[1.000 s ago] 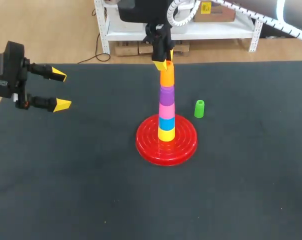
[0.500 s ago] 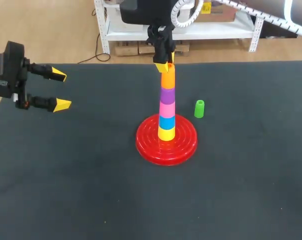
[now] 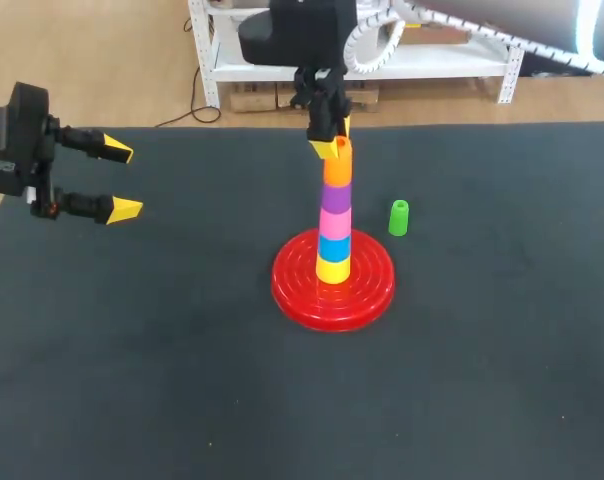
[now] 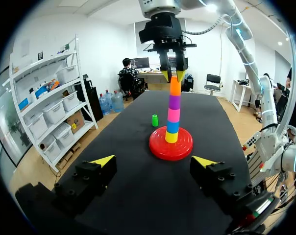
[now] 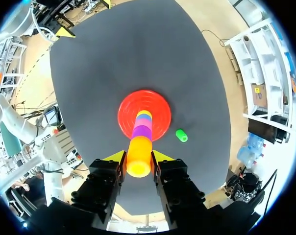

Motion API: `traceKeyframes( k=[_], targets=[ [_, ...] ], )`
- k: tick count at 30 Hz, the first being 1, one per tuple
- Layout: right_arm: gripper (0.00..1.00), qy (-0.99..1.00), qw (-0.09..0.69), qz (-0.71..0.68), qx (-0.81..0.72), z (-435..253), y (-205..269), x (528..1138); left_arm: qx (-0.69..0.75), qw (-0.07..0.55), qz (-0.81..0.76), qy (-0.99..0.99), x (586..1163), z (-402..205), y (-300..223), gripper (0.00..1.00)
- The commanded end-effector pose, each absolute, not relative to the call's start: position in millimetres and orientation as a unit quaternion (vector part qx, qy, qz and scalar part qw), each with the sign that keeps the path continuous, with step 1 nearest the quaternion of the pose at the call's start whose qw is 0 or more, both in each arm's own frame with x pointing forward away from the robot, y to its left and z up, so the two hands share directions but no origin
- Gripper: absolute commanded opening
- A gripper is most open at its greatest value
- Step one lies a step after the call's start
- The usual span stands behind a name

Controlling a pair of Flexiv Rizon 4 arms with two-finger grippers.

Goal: Pick up and stack the cylinders on the red base in this order: pink,purple,orange,green

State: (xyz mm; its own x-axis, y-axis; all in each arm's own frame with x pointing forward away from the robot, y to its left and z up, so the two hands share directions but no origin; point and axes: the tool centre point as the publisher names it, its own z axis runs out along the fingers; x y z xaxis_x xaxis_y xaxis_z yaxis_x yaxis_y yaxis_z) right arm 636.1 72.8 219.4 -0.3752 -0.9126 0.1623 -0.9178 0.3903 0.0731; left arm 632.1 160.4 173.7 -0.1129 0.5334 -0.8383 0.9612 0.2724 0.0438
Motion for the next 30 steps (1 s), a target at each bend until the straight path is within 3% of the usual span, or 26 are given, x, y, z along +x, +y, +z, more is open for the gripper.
traceKeyframes(
  k=[1, 2, 3, 4, 14, 23, 30],
  targets=[
    [0.00, -0.833, 0.083, 0.009, 0.548, 207.4, 76.4, 642.1, 0.538, 0.395, -0.273, 0.693, 632.0, 172.3, 161.0, 1.00],
    [0.00, -0.834, 0.077, 0.005, 0.547, 210.3, 75.8, 643.0, 0.538, 0.395, -0.273, 0.693, 632.0, 172.3, 161.0, 1.00],
    [0.45, -0.835, 0.067, -0.004, 0.546, 217.8, 73.9, 645.1, 0.538, 0.395, -0.273, 0.693, 632.0, 172.3, 161.0, 1.00],
    [1.00, -0.839, 0.054, -0.014, 0.541, 224.5, 71.6, 647.6, 0.538, 0.395, -0.273, 0.693, 632.0, 172.3, 161.0, 1.00],
    [1.00, -0.905, -0.046, -0.067, 0.418, 264.5, 9.0, 700.7, 0.538, 0.395, -0.273, 0.693, 632.0, 172.3, 161.0, 1.00],
    [1.00, -0.955, 0.027, -0.039, 0.294, 158.6, -51.6, 752.7, 0.538, 0.395, -0.273, 0.693, 632.0, 172.3, 161.0, 1.00],
    [1.00, -0.957, 0.056, -0.031, 0.282, 83.2, -62.8, 747.8, 0.538, 0.395, -0.273, 0.693, 632.0, 172.3, 161.0, 1.00]
  ],
)
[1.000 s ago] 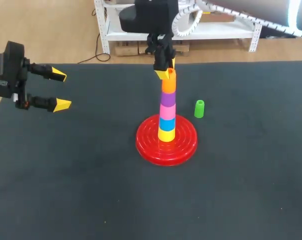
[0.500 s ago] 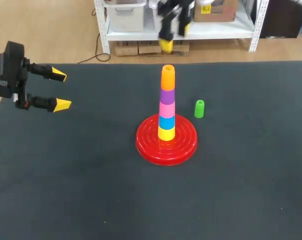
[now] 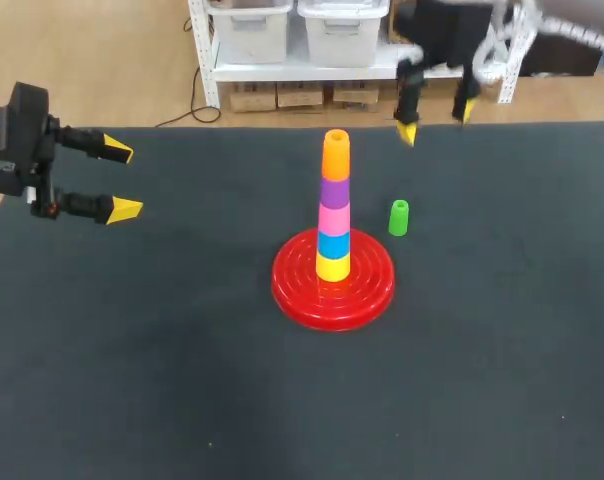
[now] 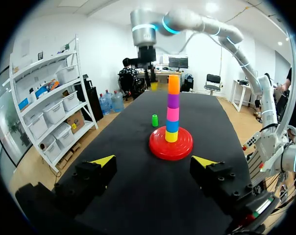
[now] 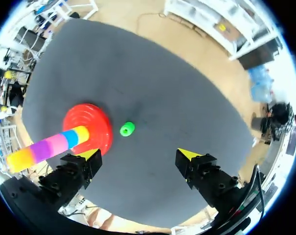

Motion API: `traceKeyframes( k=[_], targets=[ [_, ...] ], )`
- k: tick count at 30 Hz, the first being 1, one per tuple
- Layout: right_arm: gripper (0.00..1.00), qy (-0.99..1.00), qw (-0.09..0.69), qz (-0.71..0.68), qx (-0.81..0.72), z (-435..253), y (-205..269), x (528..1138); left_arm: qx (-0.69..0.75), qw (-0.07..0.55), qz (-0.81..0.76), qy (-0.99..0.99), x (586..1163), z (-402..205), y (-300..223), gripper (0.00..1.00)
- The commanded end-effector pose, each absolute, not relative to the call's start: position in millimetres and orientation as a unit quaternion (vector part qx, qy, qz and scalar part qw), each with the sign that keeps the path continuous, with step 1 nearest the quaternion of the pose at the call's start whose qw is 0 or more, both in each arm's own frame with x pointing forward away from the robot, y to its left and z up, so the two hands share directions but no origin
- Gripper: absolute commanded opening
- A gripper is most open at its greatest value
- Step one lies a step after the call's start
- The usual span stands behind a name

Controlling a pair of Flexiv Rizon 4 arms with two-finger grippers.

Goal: Pick up and stack the cylinders on the red base in this order: pink,purple,orange,green

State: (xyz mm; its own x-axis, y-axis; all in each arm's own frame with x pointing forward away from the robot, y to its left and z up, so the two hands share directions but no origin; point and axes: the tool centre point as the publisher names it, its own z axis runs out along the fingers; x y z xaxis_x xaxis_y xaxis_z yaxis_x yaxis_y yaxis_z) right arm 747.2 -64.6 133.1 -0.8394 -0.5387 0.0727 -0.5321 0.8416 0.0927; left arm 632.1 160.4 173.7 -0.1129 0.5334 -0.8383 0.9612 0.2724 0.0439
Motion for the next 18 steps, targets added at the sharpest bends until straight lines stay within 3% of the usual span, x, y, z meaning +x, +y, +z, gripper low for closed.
traceKeyframes(
  k=[1, 18],
  targets=[
    [1.00, -0.957, 0.058, -0.030, 0.284, 76.3, -62.1, 746.1, 0.538, 0.395, -0.273, 0.693, 632.0, 172.3, 161.0, 1.00],
    [1.00, -0.945, 0.014, 0.010, 0.327, 40.3, -52.1, 719.5, 0.538, 0.395, -0.273, 0.693, 632.0, 172.3, 161.0, 1.00]
  ],
)
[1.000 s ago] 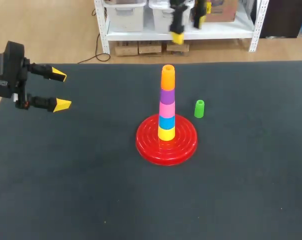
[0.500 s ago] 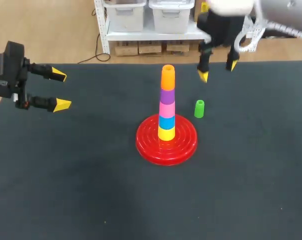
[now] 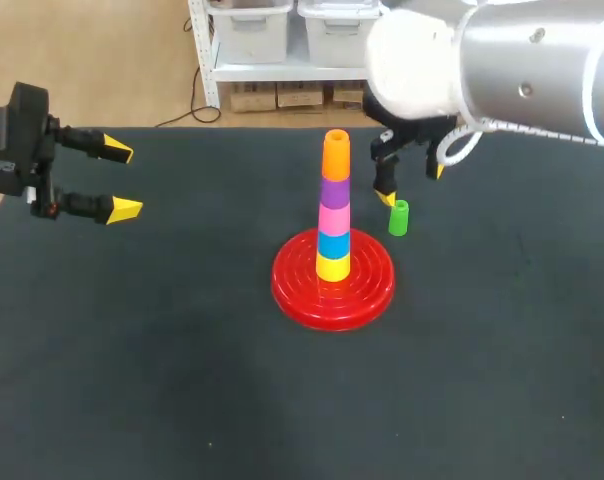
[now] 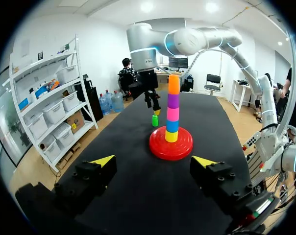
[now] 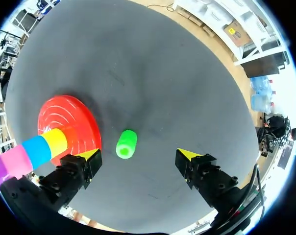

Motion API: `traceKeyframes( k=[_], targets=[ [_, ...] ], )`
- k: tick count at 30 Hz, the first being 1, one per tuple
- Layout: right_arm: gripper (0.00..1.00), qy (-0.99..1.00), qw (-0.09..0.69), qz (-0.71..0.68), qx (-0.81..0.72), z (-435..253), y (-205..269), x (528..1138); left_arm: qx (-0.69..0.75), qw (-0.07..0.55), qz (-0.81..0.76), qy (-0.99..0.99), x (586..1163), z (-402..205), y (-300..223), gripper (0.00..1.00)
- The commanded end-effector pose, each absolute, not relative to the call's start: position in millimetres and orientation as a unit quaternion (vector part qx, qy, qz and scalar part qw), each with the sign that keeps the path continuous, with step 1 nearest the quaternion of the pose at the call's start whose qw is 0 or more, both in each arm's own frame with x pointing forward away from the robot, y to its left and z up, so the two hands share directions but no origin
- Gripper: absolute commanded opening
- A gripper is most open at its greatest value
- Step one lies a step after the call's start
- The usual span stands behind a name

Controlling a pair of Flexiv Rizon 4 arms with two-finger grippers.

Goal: Pick up and stack the cylinders on the red base in this order: pink,purple,orange,green

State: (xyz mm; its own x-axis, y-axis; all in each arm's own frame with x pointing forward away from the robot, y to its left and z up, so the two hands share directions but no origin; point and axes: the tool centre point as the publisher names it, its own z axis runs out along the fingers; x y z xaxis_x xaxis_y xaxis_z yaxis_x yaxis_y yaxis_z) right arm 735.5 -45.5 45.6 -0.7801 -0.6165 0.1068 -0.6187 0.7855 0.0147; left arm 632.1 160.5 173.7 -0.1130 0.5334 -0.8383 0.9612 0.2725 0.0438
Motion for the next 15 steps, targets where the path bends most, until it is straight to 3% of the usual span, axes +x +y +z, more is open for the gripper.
traceKeyframes(
  k=[1, 15],
  targets=[
    [1.00, -0.945, 0.013, 0.009, 0.327, 38.9, -52.3, 718.2, 0.538, 0.395, -0.273, 0.693, 632.0, 172.3, 161.0, 1.00],
    [1.00, -0.948, 0.019, -0.006, 0.317, 27.3, -36.0, 722.0, 0.538, 0.395, -0.273, 0.693, 632.0, 172.3, 161.0, 1.00]
  ],
)
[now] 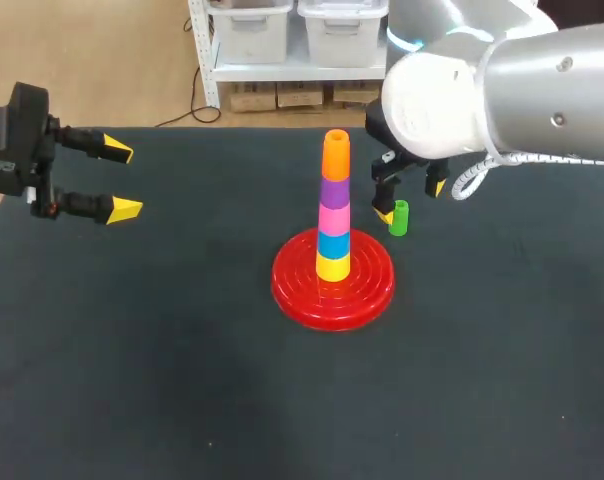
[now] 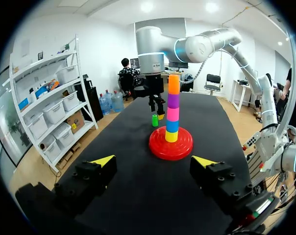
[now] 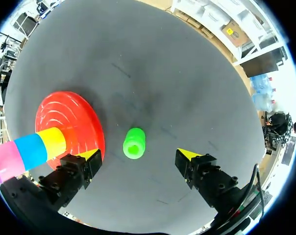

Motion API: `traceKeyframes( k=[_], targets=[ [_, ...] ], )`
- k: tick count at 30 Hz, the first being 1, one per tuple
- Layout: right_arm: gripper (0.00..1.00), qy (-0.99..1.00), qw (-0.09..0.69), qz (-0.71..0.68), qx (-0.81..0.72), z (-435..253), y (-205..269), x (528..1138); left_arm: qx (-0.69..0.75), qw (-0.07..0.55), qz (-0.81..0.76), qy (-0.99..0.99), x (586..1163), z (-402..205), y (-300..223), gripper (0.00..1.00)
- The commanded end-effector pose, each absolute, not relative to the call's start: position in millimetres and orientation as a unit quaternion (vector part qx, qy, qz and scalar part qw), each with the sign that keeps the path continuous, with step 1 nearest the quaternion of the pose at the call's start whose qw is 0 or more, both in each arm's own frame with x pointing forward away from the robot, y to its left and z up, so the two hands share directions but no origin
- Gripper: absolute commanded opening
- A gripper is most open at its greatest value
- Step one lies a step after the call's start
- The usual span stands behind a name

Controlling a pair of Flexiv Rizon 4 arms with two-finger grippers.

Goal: Pick up and stack the cylinders on the red base in this order: pink,purple,orange,green

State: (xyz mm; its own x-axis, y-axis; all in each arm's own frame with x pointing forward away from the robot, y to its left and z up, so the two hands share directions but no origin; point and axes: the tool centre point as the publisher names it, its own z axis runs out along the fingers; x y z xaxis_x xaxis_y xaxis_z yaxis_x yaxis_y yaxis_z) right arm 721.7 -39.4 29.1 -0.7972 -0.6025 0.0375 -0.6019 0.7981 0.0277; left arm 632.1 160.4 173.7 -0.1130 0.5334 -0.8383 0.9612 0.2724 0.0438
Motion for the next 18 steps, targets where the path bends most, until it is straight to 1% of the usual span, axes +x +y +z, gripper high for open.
traceKeyframes(
  k=[1, 8, 9, 10, 11, 13, 14, 16, 18],
  targets=[
    [1.00, -0.948, 0.019, -0.005, 0.317, 26.8, -35.1, 722.5, 0.538, 0.395, -0.273, 0.693, 632.0, 172.3, 161.0, 1.00],
    [1.00, -0.949, 0.024, -0.005, 0.314, 21.7, -30.5, 725.4, 0.538, 0.395, -0.273, 0.693, 632.0, 172.3, 161.0, 1.00],
    [0.96, -0.949, 0.025, -0.005, 0.314, 20.8, -30.1, 725.9, 0.538, 0.395, -0.273, 0.693, 632.0, 172.3, 161.0, 1.00],
    [0.89, -0.949, 0.026, -0.005, 0.313, 20.0, -29.6, 726.5, 0.538, 0.395, -0.273, 0.693, 632.0, 172.3, 161.0, 1.00],
    [0.77, -0.950, 0.028, -0.005, 0.311, 19.4, -29.2, 727.0, 0.538, 0.395, -0.273, 0.693, 632.0, 172.3, 161.0, 1.00],
    [0.71, -0.951, 0.030, -0.008, 0.309, 18.1, -28.7, 728.7, 0.538, 0.395, -0.273, 0.693, 632.0, 172.3, 161.0, 1.00],
    [0.65, -0.951, 0.032, -0.009, 0.307, 17.7, -28.5, 729.4, 0.538, 0.395, -0.273, 0.693, 632.0, 172.3, 161.0, 1.00],
    [0.50, -0.952, 0.033, -0.012, 0.305, 17.6, -28.4, 730.2, 0.538, 0.395, -0.273, 0.693, 632.0, 172.3, 161.0, 1.00],
    [0.47, -0.952, 0.034, -0.016, 0.303, 18.2, -28.2, 730.9, 0.538, 0.395, -0.273, 0.693, 632.0, 172.3, 161.0, 1.00]
  ],
)
